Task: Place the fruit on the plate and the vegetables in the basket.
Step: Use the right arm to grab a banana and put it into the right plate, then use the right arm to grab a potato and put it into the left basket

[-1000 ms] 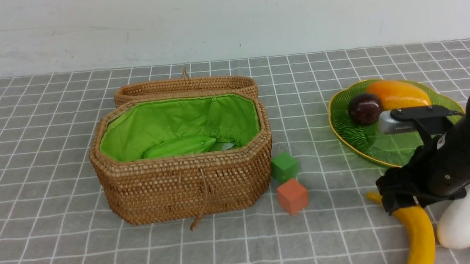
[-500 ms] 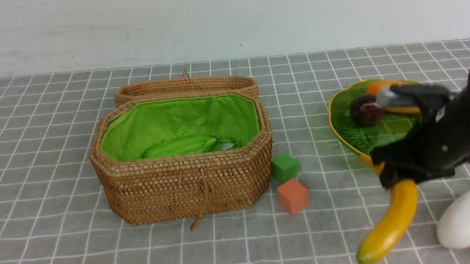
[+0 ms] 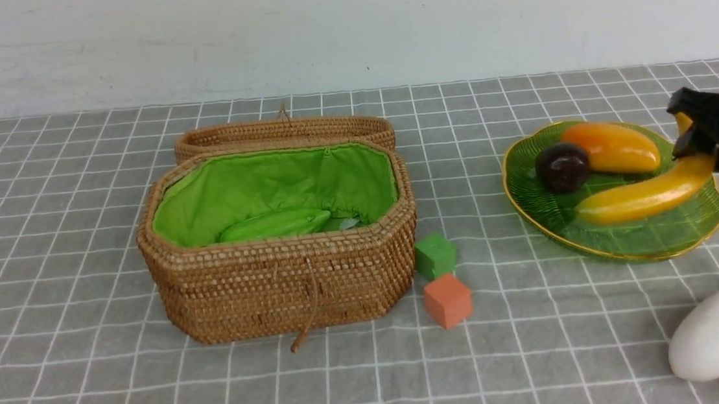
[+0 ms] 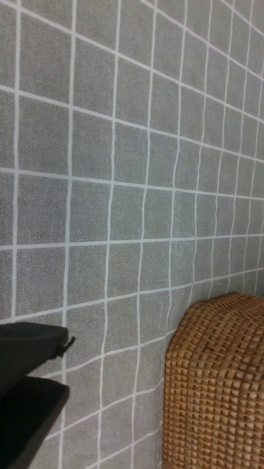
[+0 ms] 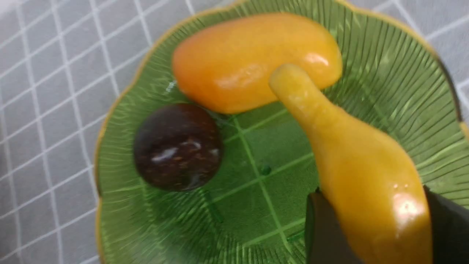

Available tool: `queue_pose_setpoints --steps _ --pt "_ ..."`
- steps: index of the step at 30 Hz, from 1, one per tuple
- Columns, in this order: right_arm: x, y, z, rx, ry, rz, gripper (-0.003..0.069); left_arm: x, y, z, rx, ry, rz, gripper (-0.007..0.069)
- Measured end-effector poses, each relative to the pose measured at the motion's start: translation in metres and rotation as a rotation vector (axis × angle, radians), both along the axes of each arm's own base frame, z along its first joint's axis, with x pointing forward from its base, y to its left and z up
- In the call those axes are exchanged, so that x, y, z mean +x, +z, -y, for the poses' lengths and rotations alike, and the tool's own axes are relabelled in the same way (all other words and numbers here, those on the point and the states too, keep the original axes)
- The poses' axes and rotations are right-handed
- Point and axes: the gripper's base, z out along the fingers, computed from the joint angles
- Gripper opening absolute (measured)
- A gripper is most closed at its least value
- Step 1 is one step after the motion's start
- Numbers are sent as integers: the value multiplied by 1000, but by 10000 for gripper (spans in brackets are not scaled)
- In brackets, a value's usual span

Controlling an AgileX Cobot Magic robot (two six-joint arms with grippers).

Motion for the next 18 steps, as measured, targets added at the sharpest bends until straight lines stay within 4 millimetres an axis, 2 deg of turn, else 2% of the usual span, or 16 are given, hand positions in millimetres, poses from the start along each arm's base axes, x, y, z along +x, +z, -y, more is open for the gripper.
queue_pose_setpoints --steps 3,4,5,6,8,10,14,16,18 --pt "3 -9 0 11 -8 -17 337 0 0 0 0 0 0 144" --pt "4 -10 1 12 -11 -16 404 0 0 0 0 0 0 144" --pt "4 -10 1 12 -12 -15 424 0 0 0 0 0 0 144" --pt "4 -10 1 15 -14 -14 501 0 0 0 0 0 0 144" --pt "3 -8 1 16 -12 -16 610 0 0 0 0 0 0 144" --pt "0 -4 0 22 -5 -26 660 0 0 0 0 0 0 144" --pt "-15 16 2 45 -4 -53 672 0 0 0 0 0 0 144" --pt "-42 40 5 45 -26 -69 650 0 0 0 0 0 0 144" --pt "-67 55 6 25 -47 -72 627 0 0 0 0 0 0 144"
